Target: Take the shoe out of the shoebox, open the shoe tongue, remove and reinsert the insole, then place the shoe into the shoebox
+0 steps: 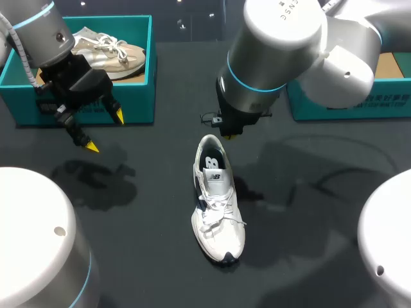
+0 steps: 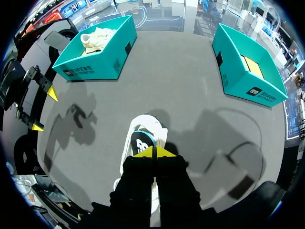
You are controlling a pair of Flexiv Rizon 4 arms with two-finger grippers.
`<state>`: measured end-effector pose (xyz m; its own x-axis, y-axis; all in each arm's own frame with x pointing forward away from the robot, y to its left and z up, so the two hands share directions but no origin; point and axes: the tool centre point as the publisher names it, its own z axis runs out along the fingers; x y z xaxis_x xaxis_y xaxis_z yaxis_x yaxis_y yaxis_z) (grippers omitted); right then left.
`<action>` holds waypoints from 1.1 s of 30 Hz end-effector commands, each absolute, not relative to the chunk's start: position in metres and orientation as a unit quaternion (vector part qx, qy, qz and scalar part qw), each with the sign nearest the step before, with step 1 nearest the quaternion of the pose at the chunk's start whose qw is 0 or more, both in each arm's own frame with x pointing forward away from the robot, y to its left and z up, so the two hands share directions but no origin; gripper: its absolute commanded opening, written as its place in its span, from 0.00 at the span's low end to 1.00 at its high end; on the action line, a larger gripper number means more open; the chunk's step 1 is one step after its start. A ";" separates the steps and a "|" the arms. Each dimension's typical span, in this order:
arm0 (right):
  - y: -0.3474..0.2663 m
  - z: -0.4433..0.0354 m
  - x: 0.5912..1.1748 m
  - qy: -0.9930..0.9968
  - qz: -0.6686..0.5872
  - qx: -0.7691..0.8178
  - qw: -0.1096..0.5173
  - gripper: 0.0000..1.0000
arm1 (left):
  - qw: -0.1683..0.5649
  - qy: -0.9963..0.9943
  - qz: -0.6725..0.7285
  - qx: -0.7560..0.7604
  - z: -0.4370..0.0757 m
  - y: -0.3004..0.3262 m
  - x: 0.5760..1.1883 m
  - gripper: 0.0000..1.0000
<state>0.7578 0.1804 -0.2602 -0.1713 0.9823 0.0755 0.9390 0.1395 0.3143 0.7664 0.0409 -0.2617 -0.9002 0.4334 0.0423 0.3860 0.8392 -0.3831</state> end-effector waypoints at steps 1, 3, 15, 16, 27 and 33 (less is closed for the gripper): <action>0.188 -0.267 0.756 0.750 0.129 0.642 0.092 0.00 | 0.063 -0.957 0.186 -0.214 -0.262 0.042 0.766 1.00; 0.193 -0.278 0.754 0.745 0.117 0.649 0.101 0.00 | 0.063 -0.957 0.186 -0.214 -0.262 0.042 0.766 1.00; 0.201 -0.292 0.747 0.739 0.120 0.652 0.118 0.00 | 0.063 -0.957 0.186 -0.214 -0.262 0.042 0.766 1.00; 0.201 -0.292 0.747 0.739 0.120 0.652 0.118 0.00 | 0.063 -0.957 0.186 -0.214 -0.262 0.042 0.766 1.00; 0.199 -0.323 0.744 0.734 0.116 0.657 0.123 0.00 | 0.063 -0.957 0.186 -0.214 -0.262 0.042 0.766 1.00; 0.194 -0.339 0.742 0.729 0.114 0.662 0.129 0.00 | 0.063 -0.957 0.186 -0.214 -0.262 0.042 0.766 1.00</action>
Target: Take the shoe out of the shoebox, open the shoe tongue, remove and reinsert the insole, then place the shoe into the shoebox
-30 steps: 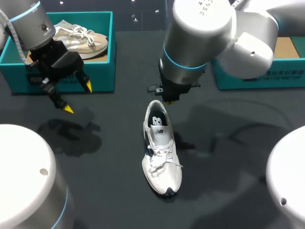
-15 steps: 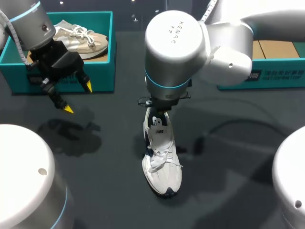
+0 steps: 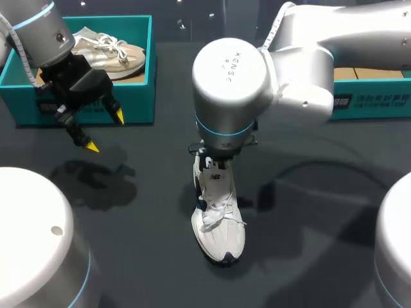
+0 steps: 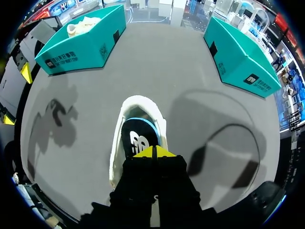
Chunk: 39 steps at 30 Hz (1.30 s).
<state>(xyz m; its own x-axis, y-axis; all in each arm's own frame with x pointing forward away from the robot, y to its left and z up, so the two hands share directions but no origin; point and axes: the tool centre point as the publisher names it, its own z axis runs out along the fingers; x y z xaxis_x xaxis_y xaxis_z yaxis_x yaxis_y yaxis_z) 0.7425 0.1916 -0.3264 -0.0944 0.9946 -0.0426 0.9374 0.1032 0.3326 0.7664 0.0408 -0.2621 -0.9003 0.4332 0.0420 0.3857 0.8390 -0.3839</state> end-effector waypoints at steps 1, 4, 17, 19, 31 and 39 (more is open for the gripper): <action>0.193 -0.340 0.742 0.729 0.114 0.663 0.131 0.00 | 0.063 -0.957 0.186 -0.214 -0.262 0.042 0.766 1.00; 0.191 -0.348 0.743 0.729 0.115 0.661 0.133 0.00 | 0.063 -0.957 0.186 -0.214 -0.262 0.042 0.766 1.00; 0.190 -0.381 0.755 0.742 0.108 0.650 0.126 0.00 | 0.063 -0.957 0.186 -0.214 -0.262 0.042 0.766 1.00; 0.193 -0.379 0.756 0.745 0.109 0.646 0.127 0.00 | 0.063 -0.957 0.186 -0.214 -0.262 0.042 0.766 1.00; 0.194 -0.383 0.758 0.747 0.071 0.634 0.189 0.00 | 0.063 -0.957 0.186 -0.214 -0.262 0.042 0.766 1.00; 0.189 -0.416 0.756 0.749 0.047 0.642 0.157 0.00 | 0.063 -0.957 0.186 -0.214 -0.262 0.042 0.766 1.00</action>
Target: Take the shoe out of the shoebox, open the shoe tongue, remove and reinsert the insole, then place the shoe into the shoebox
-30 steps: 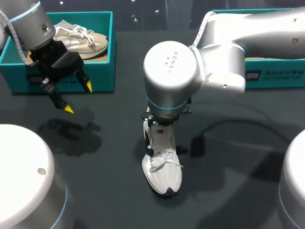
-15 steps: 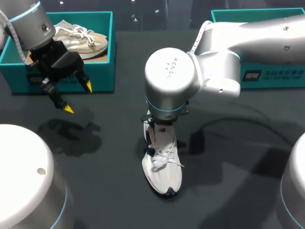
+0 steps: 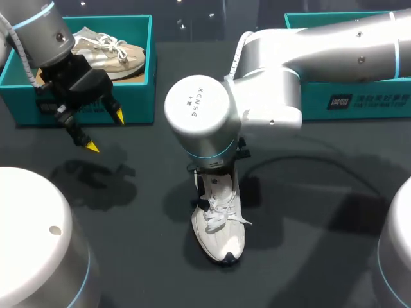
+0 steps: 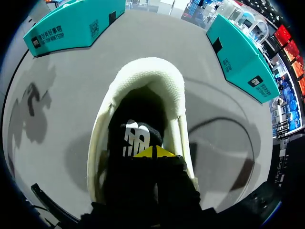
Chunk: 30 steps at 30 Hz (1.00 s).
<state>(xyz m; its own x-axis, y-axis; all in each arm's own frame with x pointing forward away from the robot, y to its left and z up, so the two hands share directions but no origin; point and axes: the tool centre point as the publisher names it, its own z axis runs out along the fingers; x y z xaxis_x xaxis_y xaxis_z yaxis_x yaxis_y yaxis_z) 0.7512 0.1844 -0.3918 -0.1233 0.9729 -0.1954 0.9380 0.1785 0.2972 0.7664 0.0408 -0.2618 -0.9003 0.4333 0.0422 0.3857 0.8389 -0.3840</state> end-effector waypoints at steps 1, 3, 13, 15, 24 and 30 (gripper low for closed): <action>0.189 -0.418 0.756 0.750 0.046 0.642 0.151 0.00 | 0.063 -0.957 0.186 -0.214 -0.262 0.042 0.766 1.00; 0.190 -0.421 0.755 0.750 0.052 0.644 0.143 0.00 | 0.063 -0.957 0.186 -0.214 -0.262 0.042 0.766 1.00; 0.190 -0.389 0.756 0.750 0.072 0.643 0.136 0.00 | 0.063 -0.957 0.186 -0.214 -0.262 0.042 0.766 1.00; 0.191 -0.384 0.758 0.753 0.071 0.641 0.131 0.00 | 0.063 -0.957 0.186 -0.214 -0.262 0.042 0.766 1.00; 0.194 -0.406 0.762 0.759 0.057 0.645 0.071 0.00 | 0.063 -0.957 0.186 -0.214 -0.262 0.042 0.766 1.00; 0.191 -0.419 0.749 0.753 0.042 0.655 0.044 0.00 | 0.063 -0.957 0.186 -0.214 -0.262 0.042 0.766 1.00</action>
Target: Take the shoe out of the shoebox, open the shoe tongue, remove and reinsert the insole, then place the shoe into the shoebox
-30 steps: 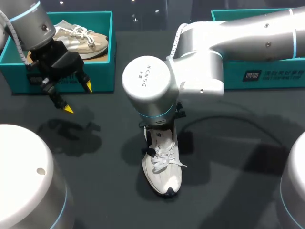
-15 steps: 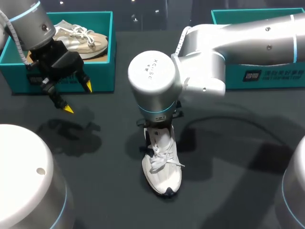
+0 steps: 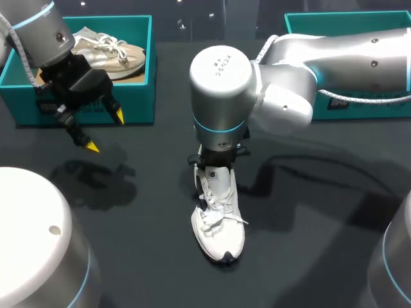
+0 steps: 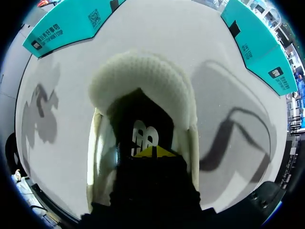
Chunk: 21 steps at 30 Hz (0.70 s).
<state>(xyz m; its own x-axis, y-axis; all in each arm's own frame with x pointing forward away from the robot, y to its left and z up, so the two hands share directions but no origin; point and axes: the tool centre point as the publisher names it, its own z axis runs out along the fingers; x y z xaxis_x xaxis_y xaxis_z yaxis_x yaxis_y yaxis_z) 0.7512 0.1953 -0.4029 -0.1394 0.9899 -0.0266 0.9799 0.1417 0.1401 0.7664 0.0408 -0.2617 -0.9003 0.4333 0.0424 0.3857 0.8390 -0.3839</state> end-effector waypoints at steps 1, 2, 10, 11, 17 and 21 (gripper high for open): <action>0.190 -0.418 0.747 0.752 0.042 0.657 0.043 0.00 | 0.063 -0.957 0.186 -0.214 -0.262 0.042 0.766 1.00; 0.190 -0.416 0.745 0.751 0.040 0.658 0.042 0.00 | 0.063 -0.957 0.186 -0.214 -0.262 0.042 0.766 1.00; 0.196 -0.382 0.744 0.756 0.036 0.652 0.048 0.00 | 0.063 -0.957 0.186 -0.214 -0.262 0.042 0.766 1.00; 0.195 -0.377 0.745 0.758 0.035 0.649 0.049 0.00 | 0.063 -0.957 0.186 -0.214 -0.262 0.042 0.766 1.00; 0.196 -0.357 0.747 0.769 0.026 0.637 0.043 0.00 | 0.063 -0.957 0.186 -0.214 -0.262 0.042 0.766 1.00; 0.198 -0.355 0.750 0.775 0.006 0.631 0.028 0.00 | 0.063 -0.957 0.186 -0.214 -0.262 0.042 0.766 1.00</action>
